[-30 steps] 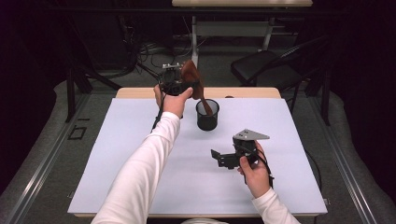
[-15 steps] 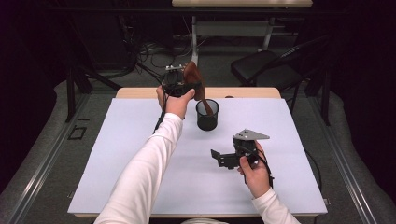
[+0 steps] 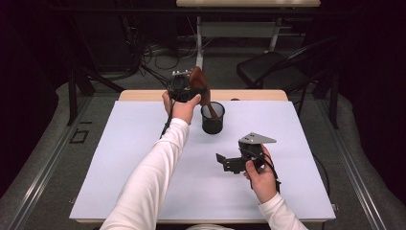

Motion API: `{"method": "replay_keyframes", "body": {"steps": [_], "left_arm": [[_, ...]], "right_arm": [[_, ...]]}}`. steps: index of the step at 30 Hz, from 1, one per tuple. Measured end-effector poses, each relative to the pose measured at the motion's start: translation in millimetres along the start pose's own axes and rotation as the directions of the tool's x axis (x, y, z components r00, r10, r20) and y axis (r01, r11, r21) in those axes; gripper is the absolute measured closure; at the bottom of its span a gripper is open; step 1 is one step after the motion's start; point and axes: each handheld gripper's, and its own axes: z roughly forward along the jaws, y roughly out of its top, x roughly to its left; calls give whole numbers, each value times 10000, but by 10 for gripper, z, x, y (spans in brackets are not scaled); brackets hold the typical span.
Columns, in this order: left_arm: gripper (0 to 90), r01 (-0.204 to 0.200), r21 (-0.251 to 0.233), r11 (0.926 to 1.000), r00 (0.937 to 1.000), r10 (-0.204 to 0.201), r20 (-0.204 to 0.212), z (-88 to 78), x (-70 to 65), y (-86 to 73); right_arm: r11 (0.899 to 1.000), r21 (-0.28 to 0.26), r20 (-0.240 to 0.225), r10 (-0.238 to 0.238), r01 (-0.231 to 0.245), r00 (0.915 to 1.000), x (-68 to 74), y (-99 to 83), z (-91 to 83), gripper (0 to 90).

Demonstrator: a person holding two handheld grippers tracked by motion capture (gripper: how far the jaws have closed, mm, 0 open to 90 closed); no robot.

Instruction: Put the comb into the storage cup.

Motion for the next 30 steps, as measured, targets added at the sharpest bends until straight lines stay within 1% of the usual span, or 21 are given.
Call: {"method": "replay_keyframes", "body": {"steps": [6,10,15,18,24,30], "left_arm": [[476,6,28,10000,10000,-6,-12,25,8,-22],[476,10,-15,10000,10000,-10,56,45,0,-25],[476,20,-39,10000,10000,-19,11,79,0,-37],[476,-65,33,10000,10000,65,-54,89,-2,-47],[475,-113,9,9999,9999,114,-83,127,0,-62],[475,-185,161,9997,9998,187,-104,191,5,-106]], "right_arm": [[10000,-4,2,-12,12,10000,0,1,-1,0],[10000,20,0,-2,2,10000,-5,-2,4,0],[10000,15,4,13,-13,10000,-19,-1,-2,0],[10000,-22,20,41,-40,10000,-23,2,-8,0],[10000,-17,-24,22,-22,10000,-13,1,-4,0],[10000,-41,1,49,-49,10000,-26,5,-12,0]]}}
